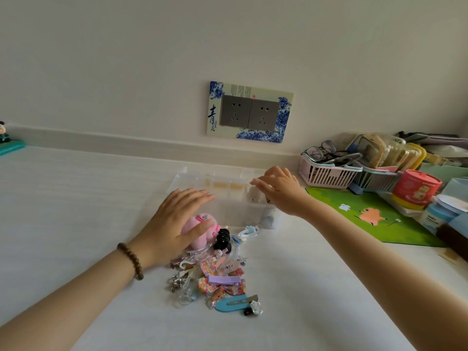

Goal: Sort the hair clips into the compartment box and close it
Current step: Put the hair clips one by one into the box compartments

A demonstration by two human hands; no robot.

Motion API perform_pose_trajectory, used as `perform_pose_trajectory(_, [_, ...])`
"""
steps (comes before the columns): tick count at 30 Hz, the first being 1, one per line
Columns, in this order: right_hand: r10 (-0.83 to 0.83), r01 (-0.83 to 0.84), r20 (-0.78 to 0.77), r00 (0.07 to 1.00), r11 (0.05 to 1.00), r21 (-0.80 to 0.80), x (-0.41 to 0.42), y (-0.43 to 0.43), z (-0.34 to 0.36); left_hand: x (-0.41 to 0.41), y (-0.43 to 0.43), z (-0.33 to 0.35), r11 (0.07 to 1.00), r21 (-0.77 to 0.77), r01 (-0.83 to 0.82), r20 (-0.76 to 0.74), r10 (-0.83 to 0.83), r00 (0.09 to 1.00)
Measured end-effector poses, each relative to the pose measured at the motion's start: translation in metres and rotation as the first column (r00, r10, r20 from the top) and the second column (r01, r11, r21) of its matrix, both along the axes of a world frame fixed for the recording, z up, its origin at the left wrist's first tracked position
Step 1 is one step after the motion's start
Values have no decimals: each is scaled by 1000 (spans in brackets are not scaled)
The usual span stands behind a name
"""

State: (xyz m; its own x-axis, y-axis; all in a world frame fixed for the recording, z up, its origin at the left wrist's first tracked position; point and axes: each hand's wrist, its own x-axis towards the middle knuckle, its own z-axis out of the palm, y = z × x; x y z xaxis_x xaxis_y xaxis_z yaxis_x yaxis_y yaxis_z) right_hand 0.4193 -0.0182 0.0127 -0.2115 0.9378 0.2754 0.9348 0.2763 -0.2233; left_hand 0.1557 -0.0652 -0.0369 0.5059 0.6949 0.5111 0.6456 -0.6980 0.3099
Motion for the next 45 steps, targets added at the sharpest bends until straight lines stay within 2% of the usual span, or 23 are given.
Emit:
perform_pose_trajectory(3, [128,-75,-248,960,974,213,-18,-28,4,-12,-3,13,995,94,-27,131,14,991])
perform_pose_trajectory(5, [217,-177,-380,899,975,137,-36,-49,3,-21,-7,19,996,58,-65,194,53,980])
perform_pose_trajectory(8, [200,-232,-308,930,970,-70,-58,-70,-10,-21,-14,21,982,-154,-112,93,128,987])
perform_pose_trajectory(11, [112,-135,-200,973,985,-106,-69,-71,-24,-14,-16,15,963,-204,-176,-47,170,984])
perform_pose_trajectory(13, [58,-94,-221,974,983,-156,-73,-69,-28,-12,-14,11,957,-245,-156,-23,155,988])
perform_pose_trajectory(17, [45,-123,-391,919,976,-178,-77,-70,-31,-14,-9,7,945,-326,-41,129,87,988])
perform_pose_trajectory(20, [12,-149,-606,795,973,-176,-80,-72,-27,-15,-8,9,951,-307,29,321,75,944])
perform_pose_trajectory(24, [-50,-331,-883,467,916,-227,-86,-72,-9,-12,-12,19,969,-234,78,509,54,859])
perform_pose_trajectory(26, [-50,-427,-946,322,884,-192,-92,-69,1,-11,-12,22,961,-242,136,617,44,786])
perform_pose_trajectory(28, [-10,-472,-961,275,870,-144,-98,-63,9,-12,-9,25,955,-246,166,706,59,705])
perform_pose_trajectory(30, [53,-482,-948,315,869,-111,-106,-53,15,-16,-4,27,955,-243,169,756,77,650])
perform_pose_trajectory(32, [107,-460,-915,389,883,-92,-113,-39,20,-20,3,28,951,-250,184,760,75,646])
perform_pose_trajectory(37, [162,-358,-769,618,929,-93,-121,1,25,-36,23,21,946,-292,138,609,73,790])
perform_pose_trajectory(41, [178,-321,-619,765,938,-127,-126,24,19,-43,34,4,930,-357,82,517,124,847])
perform_pose_trajectory(45, [189,-304,-528,828,942,-140,-129,32,12,-49,41,-2,959,-279,-54,442,178,879])
